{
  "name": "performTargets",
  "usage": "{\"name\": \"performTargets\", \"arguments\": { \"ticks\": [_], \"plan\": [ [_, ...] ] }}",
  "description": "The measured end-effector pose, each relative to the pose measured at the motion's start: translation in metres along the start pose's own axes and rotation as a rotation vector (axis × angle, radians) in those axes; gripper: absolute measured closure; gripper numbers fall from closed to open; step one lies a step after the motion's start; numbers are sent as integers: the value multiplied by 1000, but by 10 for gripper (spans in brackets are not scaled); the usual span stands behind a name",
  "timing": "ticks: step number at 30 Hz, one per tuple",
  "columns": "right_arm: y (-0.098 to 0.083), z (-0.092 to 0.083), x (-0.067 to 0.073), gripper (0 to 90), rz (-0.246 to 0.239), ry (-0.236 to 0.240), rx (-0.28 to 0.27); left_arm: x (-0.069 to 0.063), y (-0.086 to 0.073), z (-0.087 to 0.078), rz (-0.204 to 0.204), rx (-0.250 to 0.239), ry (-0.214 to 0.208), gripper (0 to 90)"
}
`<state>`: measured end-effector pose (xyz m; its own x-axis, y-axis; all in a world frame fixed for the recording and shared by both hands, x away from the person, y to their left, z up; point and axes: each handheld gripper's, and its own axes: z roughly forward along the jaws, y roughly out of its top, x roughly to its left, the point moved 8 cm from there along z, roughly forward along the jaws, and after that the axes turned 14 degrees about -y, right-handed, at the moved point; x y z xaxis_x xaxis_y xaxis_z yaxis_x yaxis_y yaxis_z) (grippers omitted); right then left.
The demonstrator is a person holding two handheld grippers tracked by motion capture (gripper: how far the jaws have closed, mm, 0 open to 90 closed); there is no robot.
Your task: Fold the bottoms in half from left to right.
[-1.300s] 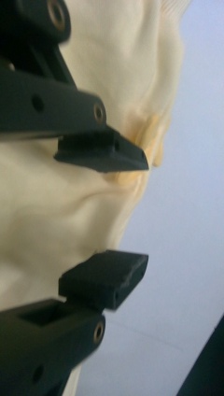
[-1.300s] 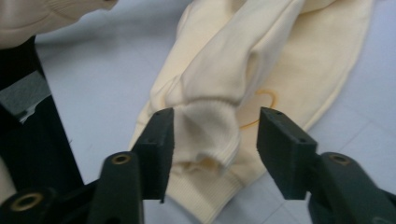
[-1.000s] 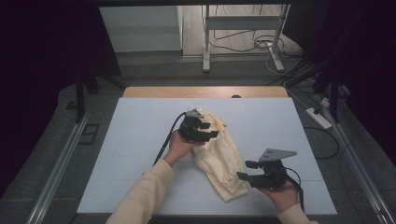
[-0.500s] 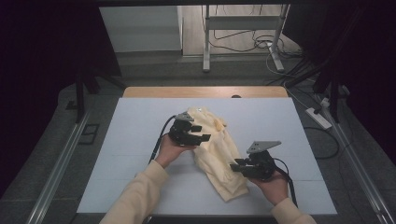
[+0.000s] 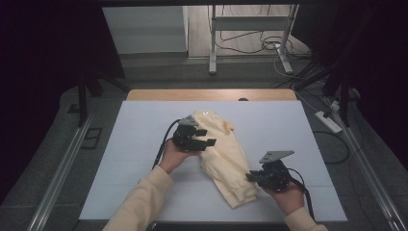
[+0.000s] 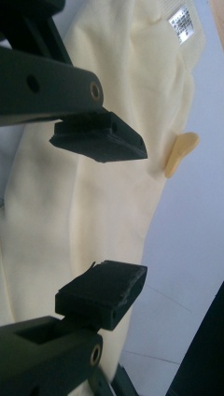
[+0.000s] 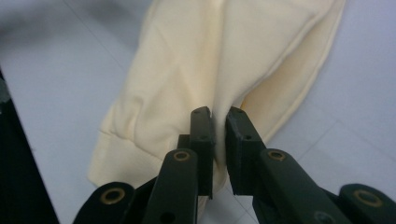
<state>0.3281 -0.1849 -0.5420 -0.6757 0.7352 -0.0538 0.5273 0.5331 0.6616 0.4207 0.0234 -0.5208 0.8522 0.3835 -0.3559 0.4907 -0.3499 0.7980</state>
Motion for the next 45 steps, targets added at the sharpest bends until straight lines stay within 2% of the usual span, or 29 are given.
{"name": "performTargets", "arguments": {
  "ticks": [4, 8, 12, 15, 17, 20, 24, 27, 30, 35, 38, 41, 45],
  "plan": [
    [-10, 14, -5, 813, 0, -10, 55, 1, -1, 1, -1, 2, 1, 378],
    [-14, 19, -9, 809, 22, -10, 66, 1, -1, 2, 0, 7, 3, 378],
    [-11, 15, -10, 663, 6, -48, 32, 0, -1, 2, 4, 7, 4, 378],
    [-2, 4, -8, 556, 8, -43, -32, 0, -1, 1, 6, 4, 4, 378],
    [7, -6, -1, 524, -24, -28, -88, 1, 0, 1, 1, -1, 2, 377],
    [12, -14, 15, 489, -87, 0, -112, 3, -1, -1, -5, -5, 6, 376],
    [11, -11, 39, 450, -145, 60, -92, 2, 0, -2, -5, -10, 6, 376],
    [8, -3, 47, 421, -175, 65, -60, 2, 0, -3, -4, -10, 5, 376],
    [3, 5, 49, 408, -199, 51, -33, 3, 0, -2, -7, -13, 4, 376],
    [-6, 17, 47, 429, -241, 12, 15, 4, 0, -3, -11, -15, 4, 376],
    [-8, 20, 45, 539, -257, -14, 29, 5, 0, -4, -15, -20, 3, 375],
    [-4, 15, 43, 696, -228, -14, 22, 5, 0, -4, -15, -21, 5, 376],
    [-1, 10, 45, 750, -208, 28, 9, 5, 0, -5, -15, -22, 4, 376]
  ]
}}
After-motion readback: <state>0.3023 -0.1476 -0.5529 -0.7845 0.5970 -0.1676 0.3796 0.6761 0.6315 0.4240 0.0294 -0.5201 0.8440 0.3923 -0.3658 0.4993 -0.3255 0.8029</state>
